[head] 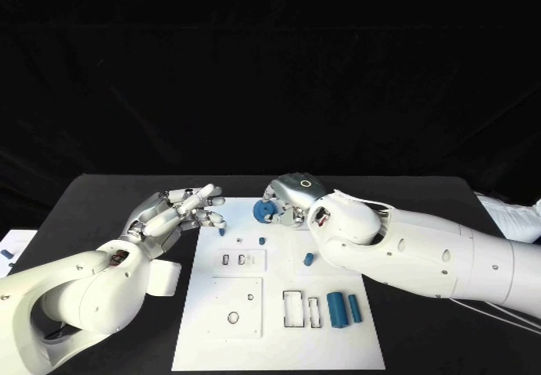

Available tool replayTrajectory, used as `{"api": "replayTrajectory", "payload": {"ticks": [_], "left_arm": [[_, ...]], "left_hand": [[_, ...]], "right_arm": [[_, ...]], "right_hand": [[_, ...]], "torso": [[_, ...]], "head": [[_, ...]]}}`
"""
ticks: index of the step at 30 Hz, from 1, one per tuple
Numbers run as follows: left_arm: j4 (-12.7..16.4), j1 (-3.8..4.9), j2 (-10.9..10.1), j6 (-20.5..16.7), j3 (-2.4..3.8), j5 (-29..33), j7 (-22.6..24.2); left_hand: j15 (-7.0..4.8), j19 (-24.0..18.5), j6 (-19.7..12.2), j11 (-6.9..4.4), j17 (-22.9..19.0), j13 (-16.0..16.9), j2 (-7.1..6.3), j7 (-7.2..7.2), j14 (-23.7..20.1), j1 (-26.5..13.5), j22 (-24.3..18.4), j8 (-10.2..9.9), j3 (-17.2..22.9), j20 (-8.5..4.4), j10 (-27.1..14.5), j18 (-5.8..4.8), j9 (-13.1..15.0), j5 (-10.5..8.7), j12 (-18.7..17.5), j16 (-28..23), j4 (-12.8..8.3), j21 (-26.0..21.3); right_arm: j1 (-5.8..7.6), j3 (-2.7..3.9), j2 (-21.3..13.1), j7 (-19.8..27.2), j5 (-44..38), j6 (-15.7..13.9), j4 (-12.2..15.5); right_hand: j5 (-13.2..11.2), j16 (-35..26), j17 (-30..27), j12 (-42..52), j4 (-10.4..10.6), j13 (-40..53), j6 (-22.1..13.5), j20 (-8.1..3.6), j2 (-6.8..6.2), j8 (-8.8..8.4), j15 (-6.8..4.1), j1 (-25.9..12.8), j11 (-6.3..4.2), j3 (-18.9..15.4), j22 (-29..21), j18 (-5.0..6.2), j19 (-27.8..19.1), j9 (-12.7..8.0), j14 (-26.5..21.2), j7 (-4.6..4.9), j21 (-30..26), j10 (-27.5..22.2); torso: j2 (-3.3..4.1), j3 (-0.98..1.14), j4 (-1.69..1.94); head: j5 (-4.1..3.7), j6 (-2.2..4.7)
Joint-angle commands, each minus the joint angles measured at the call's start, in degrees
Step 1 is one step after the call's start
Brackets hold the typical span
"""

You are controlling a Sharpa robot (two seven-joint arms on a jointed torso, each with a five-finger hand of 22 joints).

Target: Assemble the parts on the task board

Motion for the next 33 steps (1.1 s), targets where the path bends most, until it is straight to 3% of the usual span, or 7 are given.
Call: {"api": "replayTrajectory", "payload": {"ticks": [1, 13, 22, 25, 28, 33], "left_arm": [[-0.09, 0.08, 0.27, 1.32, 0.03, 0.07, 0.23], [-0.19, 0.08, 0.38, 1.34, 0.03, 0.07, 0.21], [-0.18, 0.08, 0.35, 1.34, 0.03, 0.07, 0.12], [-0.16, 0.08, 0.32, 1.33, 0.03, 0.07, 0.08], [-0.15, 0.08, 0.31, 1.36, 0.03, 0.07, 0.01], [-0.19, 0.08, 0.33, 1.37, 0.03, 0.07, -0.05]], "left_hand": [[0.35, -0.30, 0.09, 0.33, 0.06, 0.01, 0.41, 0.31, -0.21, 0.16, 0.07, -0.29, 0.03, 0.07, 0.13, 0.53, -0.01, -0.15, -0.20, -0.07, -0.26, 0.35], [0.35, -0.30, 0.09, 0.33, 0.06, 0.01, 0.41, 0.31, -0.21, 0.16, 0.07, -0.29, 0.03, 0.07, 0.13, 0.53, -0.01, -0.15, -0.20, -0.07, -0.26, 0.35], [0.35, -0.30, 0.09, 0.33, 0.06, 0.01, 0.41, 0.31, -0.21, 0.16, 0.07, -0.29, 0.03, 0.07, 0.13, 0.53, -0.01, -0.15, -0.20, -0.07, -0.26, 0.35], [0.35, -0.30, 0.09, 0.33, 0.06, 0.01, 0.41, 0.31, -0.21, 0.16, 0.07, -0.29, 0.03, 0.07, 0.13, 0.53, -0.01, -0.15, -0.20, -0.07, -0.26, 0.35], [0.36, -0.36, 0.10, 0.34, 0.22, 0.01, 0.44, 0.32, -0.22, 0.13, 0.11, -0.36, -0.02, 0.08, 0.15, 0.53, -0.01, -0.15, -0.28, -0.12, -0.29, 0.42], [0.36, -0.39, 0.11, 0.34, 0.29, 0.02, 0.46, 0.33, -0.22, 0.12, 0.13, -0.39, -0.05, 0.09, 0.16, 0.54, -0.02, -0.15, -0.31, -0.14, -0.30, 0.44]], "right_arm": [[-0.22, -0.18, 1.19, 0.33, -1.55, -0.56, -1.13], [-0.72, -0.86, 4.45, 0.94, -0.84, 0.81, -4.95], [-0.88, -0.96, 5.40, 1.06, -0.58, 1.19, -6.51], [-0.89, -0.97, 5.53, 1.23, -0.34, 1.29, -6.78], [-0.89, -0.98, 5.63, 1.27, -0.14, 1.43, -7.01], [-0.89, -0.99, 5.70, 1.19, 0.05, 1.97, -7.27]], "right_hand": [[0.14, 0.12, 4.33, -0.28, -0.04, 0.19, 2.13, -0.33, 0.40, 0.20, -0.20, -0.02, -0.71, 0.44, 10.01, -0.93, 2.28, 1.67, 3.91, -1.30, 0.38, 0.66], [-0.03, 0.09, 4.31, -0.52, 0.03, 0.14, 1.84, -0.25, 0.13, -0.17, -0.08, -0.39, -0.55, 0.63, 10.07, -0.94, 2.31, 1.62, 3.90, -1.12, 0.39, 0.58], [-1.20, 0.04, 4.28, -2.24, 0.45, -0.69, 0.35, 0.10, -0.52, -1.61, 0.40, -1.54, 0.04, 0.91, 9.98, -0.92, 2.22, 1.30, 3.89, -0.39, 0.34, -0.09], [-2.50, 0.06, 4.37, -3.40, 0.94, -1.27, -1.77, 0.51, -1.21, -2.70, 0.92, -2.55, 0.68, 0.73, 9.91, -0.91, 2.14, 0.80, 3.90, 0.38, 0.29, -0.55], [-4.07, 0.17, 4.59, -4.58, 1.50, -1.82, -5.21, 1.03, -1.92, -2.76, 1.48, -3.48, 1.30, 0.43, 9.83, -0.88, 2.05, -0.05, 3.93, 1.00, 0.23, -1.10], [-4.94, 0.23, 4.74, -5.79, 2.62, -2.37, -8.80, 1.47, -2.68, -2.73, 1.77, -4.36, 1.56, 0.32, 9.83, -0.87, 2.04, -0.91, 3.94, 1.19, 0.22, -1.62]], "torso": [[-0.01, 0.01, 0.01], [0.00, 0.09, -0.16], [0.00, 0.10, -0.14], [-0.01, 0.10, -0.20], [0.00, 0.12, -0.20], [-0.01, 0.09, -0.17]], "head": [[0.09, -0.19], [0.38, -0.41], [0.56, -0.55], [0.61, -0.58], [0.59, -0.58], [0.50, -0.59]]}}
